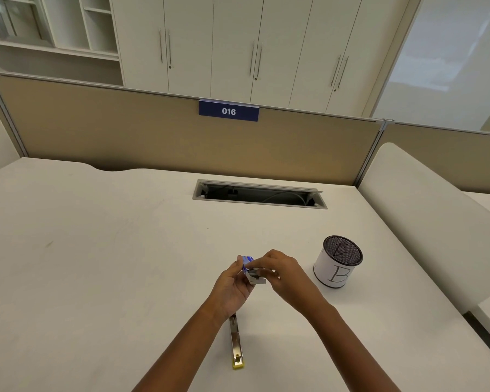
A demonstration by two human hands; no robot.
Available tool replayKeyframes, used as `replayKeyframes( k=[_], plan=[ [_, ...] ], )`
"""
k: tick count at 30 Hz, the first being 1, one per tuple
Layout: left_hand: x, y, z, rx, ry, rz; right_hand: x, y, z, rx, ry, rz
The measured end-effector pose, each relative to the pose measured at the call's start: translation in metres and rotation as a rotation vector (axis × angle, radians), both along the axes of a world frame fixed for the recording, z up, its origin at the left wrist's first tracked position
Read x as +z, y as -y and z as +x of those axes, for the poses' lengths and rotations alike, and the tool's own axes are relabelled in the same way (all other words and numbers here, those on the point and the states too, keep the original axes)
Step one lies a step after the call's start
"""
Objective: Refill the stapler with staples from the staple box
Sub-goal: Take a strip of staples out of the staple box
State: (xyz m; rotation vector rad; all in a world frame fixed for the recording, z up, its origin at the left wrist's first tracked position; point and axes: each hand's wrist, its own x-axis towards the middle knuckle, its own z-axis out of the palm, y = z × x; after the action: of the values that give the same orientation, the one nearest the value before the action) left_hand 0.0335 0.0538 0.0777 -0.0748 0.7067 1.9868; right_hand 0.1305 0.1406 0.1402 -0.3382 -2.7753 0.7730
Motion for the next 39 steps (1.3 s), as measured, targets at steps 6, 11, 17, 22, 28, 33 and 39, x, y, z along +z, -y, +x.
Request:
replayKeyframes(
  k=[6, 11, 17, 22, 28, 33, 39],
  plan=[
    [0.002, 0.001, 0.002, 0.002, 0.020, 0.025, 0.001, 0.004, 0.000, 0.044, 0.024, 0.120],
    [0.001, 0.002, 0.000, -0.001, 0.026, 0.030, 0.003, 0.007, 0.000, 0.023, -0.022, 0.068],
    [0.001, 0.000, 0.002, 0.021, 0.014, 0.024, 0.000, 0.012, -0.001, -0.049, -0.093, -0.009],
    [0.003, 0.001, 0.003, 0.029, 0.025, 0.060, 0.000, 0.011, -0.003, -0.138, -0.153, -0.130],
    [0.005, 0.003, 0.001, 0.056, 0.010, 0.140, 0.007, 0.005, -0.002, -0.330, -0.291, -0.765],
    [0.005, 0.003, -0.002, 0.071, -0.029, 0.152, 0.010, 0.003, 0.002, -0.424, -0.195, -1.223],
    [-0.002, 0.000, -0.002, 0.108, -0.060, 0.131, 0.001, 0.004, 0.001, -0.325, -0.096, -0.578]
  ],
)
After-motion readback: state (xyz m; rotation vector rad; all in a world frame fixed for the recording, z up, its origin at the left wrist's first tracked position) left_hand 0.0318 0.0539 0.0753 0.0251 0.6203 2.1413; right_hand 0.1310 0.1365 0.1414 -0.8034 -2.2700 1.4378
